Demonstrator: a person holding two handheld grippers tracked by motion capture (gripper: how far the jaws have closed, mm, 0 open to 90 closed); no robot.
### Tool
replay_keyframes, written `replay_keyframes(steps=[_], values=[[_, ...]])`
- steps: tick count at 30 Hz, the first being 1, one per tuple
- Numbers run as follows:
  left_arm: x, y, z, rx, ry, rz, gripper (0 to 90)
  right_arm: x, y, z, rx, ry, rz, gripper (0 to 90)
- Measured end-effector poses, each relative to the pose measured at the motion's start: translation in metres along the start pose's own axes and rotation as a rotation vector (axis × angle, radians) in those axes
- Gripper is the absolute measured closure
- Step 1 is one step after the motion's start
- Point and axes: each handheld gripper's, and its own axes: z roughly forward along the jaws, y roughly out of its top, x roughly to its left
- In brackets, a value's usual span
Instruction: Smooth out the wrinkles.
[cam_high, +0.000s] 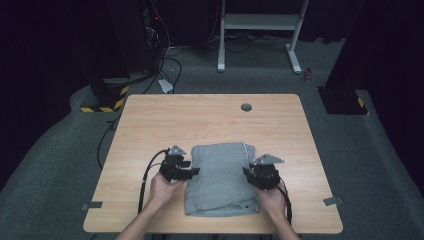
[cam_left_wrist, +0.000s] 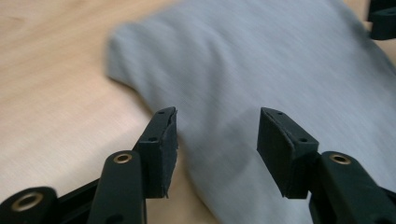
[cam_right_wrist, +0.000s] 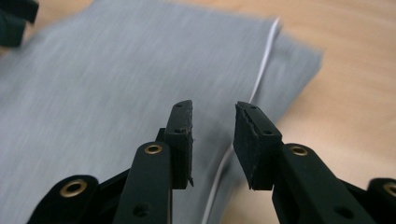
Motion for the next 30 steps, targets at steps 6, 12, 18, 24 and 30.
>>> replay_keyframes(steps=[6,12,18,24,30], values=[[0.028,0.024,0.023,-0.009,0.086,-0.097,43.9,-0.014,0.041,0.024,0.002,-0.063,0.054,67.0],[0.039,0.027,0.041,-0.031,0.099,-0.116,45.9,-0.023,0.051,0.044,0.041,-0.078,0.094,66.7],[0.033,0.032,0.052,0.023,0.044,-0.068,68.9,-0.026,0.051,0.056,0.095,-0.053,0.098,83.7],[0.026,0.041,0.035,0.017,0.164,0.083,88.2,-0.021,0.053,0.043,0.04,-0.098,0.018,86.0],[0.025,0.047,0.033,0.003,0.172,0.044,77.4,-0.034,0.047,0.05,0.082,-0.099,0.062,80.3]])
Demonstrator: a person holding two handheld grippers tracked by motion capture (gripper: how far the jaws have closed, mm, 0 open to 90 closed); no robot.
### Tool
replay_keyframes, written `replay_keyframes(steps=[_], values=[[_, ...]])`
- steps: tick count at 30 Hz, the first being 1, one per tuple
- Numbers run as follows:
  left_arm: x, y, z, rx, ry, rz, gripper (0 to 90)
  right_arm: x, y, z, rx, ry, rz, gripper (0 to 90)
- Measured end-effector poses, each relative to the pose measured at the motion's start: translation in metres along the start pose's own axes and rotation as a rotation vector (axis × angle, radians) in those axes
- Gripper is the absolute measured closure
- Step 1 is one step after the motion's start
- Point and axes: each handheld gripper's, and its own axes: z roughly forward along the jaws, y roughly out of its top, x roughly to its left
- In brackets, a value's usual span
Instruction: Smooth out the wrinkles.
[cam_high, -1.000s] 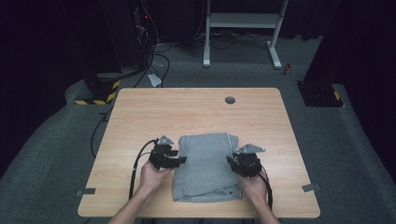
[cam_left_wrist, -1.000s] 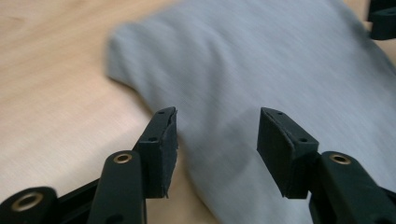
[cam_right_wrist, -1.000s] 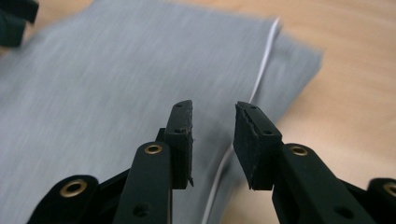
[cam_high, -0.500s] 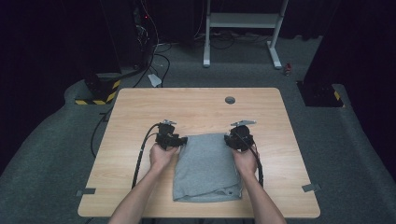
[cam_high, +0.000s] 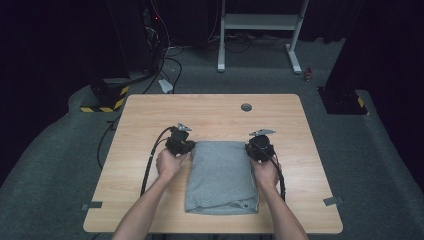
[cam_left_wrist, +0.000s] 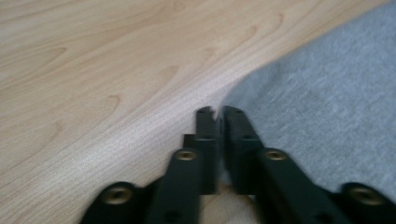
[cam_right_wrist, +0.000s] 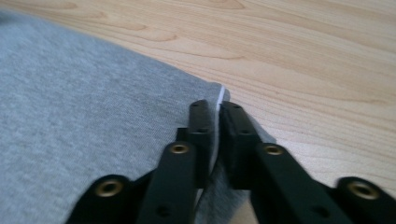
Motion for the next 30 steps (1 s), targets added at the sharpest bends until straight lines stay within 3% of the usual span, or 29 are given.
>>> replay_keyframes(steps=[1,3,4,6,8,9,10,12,14,16,18,22,24,27,30], values=[[-0.003,0.0,-0.001,-0.02,-0.014,0.0,67.4,0.0,-0.002,0.001,-0.01,-0.005,0.008,74.5],[-0.01,-0.002,-0.006,-0.061,-0.048,0.015,58.6,0.004,-0.005,-0.003,-0.029,-0.019,-0.001,68.4],[-0.019,-0.004,-0.012,-0.096,-0.091,0.035,56.5,0.006,-0.006,-0.005,-0.04,-0.025,-0.007,66.9],[-0.032,-0.007,-0.017,-0.114,-0.141,0.066,53.3,0.009,-0.014,-0.022,-0.113,-0.023,-0.013,66.3],[-0.047,-0.01,-0.019,-0.124,-0.181,0.109,53.0,0.012,-0.016,-0.026,-0.122,-0.02,-0.027,66.7],[-0.053,-0.012,-0.017,-0.118,-0.204,0.121,52.7,0.016,-0.019,-0.029,-0.128,-0.004,-0.046,67.0],[-0.059,-0.014,-0.015,-0.109,-0.219,0.129,52.3,0.024,-0.025,-0.03,-0.124,0.043,-0.077,67.8],[-0.065,-0.021,-0.004,-0.073,-0.215,0.148,52.3,0.029,-0.03,-0.026,-0.098,0.07,-0.091,68.1],[-0.062,-0.025,0.0,-0.076,-0.215,0.151,52.3,0.029,-0.032,-0.023,-0.08,0.077,-0.093,68.2],[-0.06,-0.031,0.002,-0.095,-0.185,0.187,52.4,0.022,-0.039,-0.016,-0.066,0.079,-0.085,68.0],[-0.058,-0.033,0.0,-0.09,-0.167,0.183,49.7,0.007,-0.047,-0.012,-0.036,0.059,-0.044,66.3],[-0.053,-0.035,-0.01,-0.076,-0.168,0.138,45.3,0.0,-0.052,-0.019,-0.046,0.06,-0.018,64.2],[-0.055,-0.037,-0.02,-0.088,-0.166,0.141,42.1,0.0,-0.054,-0.032,-0.087,0.064,-0.023,61.2],[-0.058,-0.042,-0.027,-0.103,-0.179,0.14,40.6,0.002,-0.056,-0.039,-0.099,0.069,-0.028,59.0],[-0.067,-0.056,-0.036,-0.095,-0.201,0.14,40.5,0.01,-0.065,-0.05,-0.117,0.095,-0.053,55.1]])
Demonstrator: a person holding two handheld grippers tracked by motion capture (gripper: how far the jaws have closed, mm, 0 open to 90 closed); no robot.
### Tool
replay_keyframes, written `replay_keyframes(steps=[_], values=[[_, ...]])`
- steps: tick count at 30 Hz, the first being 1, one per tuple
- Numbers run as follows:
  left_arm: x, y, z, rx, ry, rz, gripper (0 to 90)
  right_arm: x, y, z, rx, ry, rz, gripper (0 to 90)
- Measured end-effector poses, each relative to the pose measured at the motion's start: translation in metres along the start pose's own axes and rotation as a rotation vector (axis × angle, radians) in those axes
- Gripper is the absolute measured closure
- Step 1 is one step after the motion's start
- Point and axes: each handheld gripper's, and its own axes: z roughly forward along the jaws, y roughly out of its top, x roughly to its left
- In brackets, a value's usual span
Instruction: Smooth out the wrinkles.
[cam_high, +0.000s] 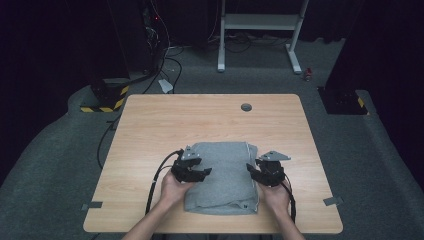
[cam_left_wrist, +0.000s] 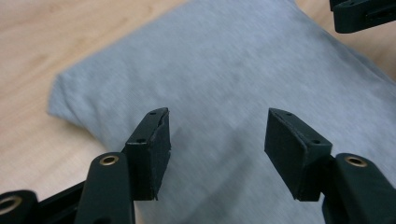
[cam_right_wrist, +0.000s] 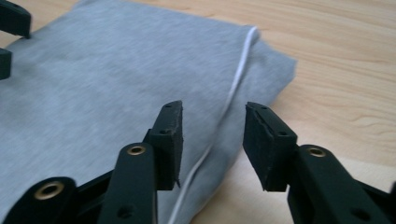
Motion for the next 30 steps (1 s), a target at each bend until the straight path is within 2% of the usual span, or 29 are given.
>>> replay_keyframes(steps=[4,7,9,11,12,15,19,20,26,30], values=[[-0.005,-0.009,0.001,0.022,-0.01,0.005,40.7,0.01,-0.01,-0.002,0.027,0.028,-0.016,51.6],[-0.006,-0.011,0.006,0.03,-0.01,-0.001,40.7,0.018,-0.018,0.003,0.062,0.012,-0.042,50.0],[-0.005,-0.01,0.011,0.04,-0.012,-0.004,40.8,0.019,-0.021,0.009,0.08,0.01,-0.03,49.4],[-0.003,-0.008,0.014,0.041,0.001,0.015,40.8,0.019,-0.021,0.017,0.082,0.006,-0.019,49.7],[-0.001,-0.007,0.016,0.032,0.008,0.012,41.3,0.019,-0.018,0.023,0.081,-0.002,-0.024,49.8],[0.007,-0.004,0.02,0.035,0.012,-0.03,41.3,0.02,-0.012,0.029,0.085,-0.01,-0.016,49.8],[0.019,0.007,0.027,0.044,0.029,-0.045,41.1,0.018,-0.002,0.038,0.096,-0.024,-0.008,50.4],[0.025,0.013,0.03,0.045,0.041,-0.054,41.0,0.015,0.003,0.044,0.097,-0.029,0.001,50.7],[0.034,0.024,0.041,0.062,0.063,-0.063,40.6,0.004,0.019,0.059,0.116,-0.045,0.025,51.0],[0.042,0.028,0.046,0.039,0.089,-0.089,40.6,-0.003,0.029,0.067,0.129,-0.051,0.033,50.7]])
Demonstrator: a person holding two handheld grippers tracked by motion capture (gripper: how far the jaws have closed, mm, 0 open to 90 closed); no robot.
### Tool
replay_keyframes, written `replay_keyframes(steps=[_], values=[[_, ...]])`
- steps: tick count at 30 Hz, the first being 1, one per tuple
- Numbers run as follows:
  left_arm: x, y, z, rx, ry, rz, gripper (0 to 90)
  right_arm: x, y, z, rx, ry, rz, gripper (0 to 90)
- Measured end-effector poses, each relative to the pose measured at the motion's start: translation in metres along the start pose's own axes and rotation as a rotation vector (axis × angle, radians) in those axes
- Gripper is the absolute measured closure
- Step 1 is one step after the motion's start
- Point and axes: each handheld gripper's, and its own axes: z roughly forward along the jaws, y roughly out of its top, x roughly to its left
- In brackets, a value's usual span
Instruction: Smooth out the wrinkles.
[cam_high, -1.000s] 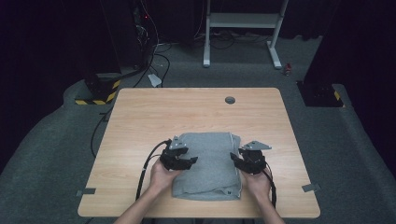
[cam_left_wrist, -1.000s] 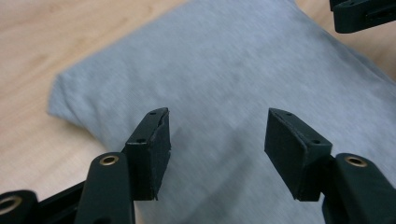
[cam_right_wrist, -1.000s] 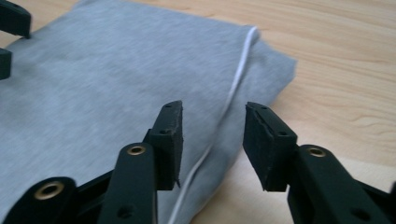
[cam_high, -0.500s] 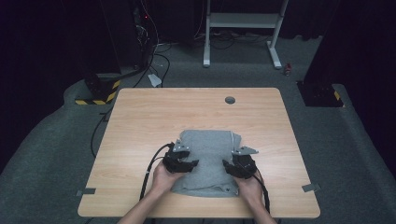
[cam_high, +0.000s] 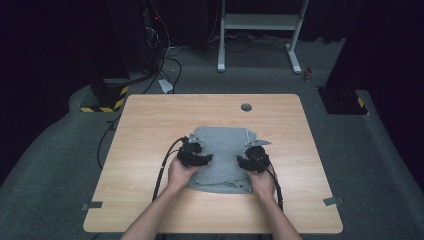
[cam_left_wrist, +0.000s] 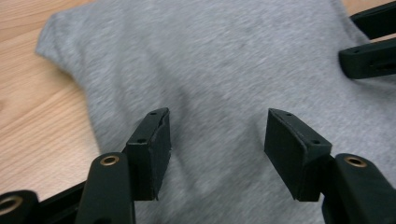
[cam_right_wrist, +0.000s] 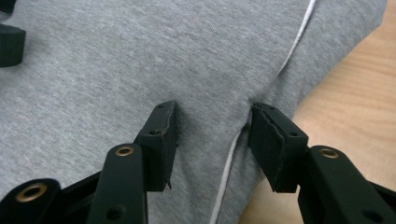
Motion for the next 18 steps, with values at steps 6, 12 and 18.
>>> replay_keyframes(steps=[6,12,18], values=[[-0.001,0.001,-0.009,0.019,0.003,0.02,40.1,-0.003,0.003,-0.005,-0.018,-0.006,0.002,50.6],[-0.02,-0.018,-0.029,0.021,-0.02,0.069,40.9,0.008,-0.011,-0.028,-0.068,0.037,-0.03,50.2],[-0.024,-0.05,-0.034,0.046,-0.021,0.101,41.5,0.022,-0.039,-0.036,-0.033,0.056,-0.082,50.6]])
